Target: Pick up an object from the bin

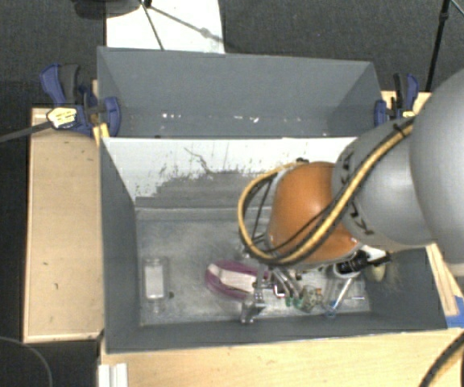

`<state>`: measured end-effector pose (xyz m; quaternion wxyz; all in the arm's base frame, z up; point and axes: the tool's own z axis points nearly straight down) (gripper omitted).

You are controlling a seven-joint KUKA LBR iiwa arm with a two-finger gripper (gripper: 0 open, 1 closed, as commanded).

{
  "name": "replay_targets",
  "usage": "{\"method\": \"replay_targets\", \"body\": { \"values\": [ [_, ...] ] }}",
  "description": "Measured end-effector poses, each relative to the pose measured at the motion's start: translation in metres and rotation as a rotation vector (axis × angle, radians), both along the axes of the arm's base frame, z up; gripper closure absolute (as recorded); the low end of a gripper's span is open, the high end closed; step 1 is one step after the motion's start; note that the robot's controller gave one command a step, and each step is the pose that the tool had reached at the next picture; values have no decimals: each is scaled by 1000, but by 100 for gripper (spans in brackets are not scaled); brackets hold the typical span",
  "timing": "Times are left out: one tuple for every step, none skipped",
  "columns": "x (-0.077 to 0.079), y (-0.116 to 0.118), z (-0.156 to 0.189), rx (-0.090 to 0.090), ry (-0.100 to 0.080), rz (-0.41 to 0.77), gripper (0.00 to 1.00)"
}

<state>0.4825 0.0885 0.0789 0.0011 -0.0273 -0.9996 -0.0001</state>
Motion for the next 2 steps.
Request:
{"method": "replay_targets", "body": {
  "values": [
    [0, 0, 0, 0, 0, -1, 100],
    [-4, 2, 129, 1, -11, 49, 100]
  ]
}}
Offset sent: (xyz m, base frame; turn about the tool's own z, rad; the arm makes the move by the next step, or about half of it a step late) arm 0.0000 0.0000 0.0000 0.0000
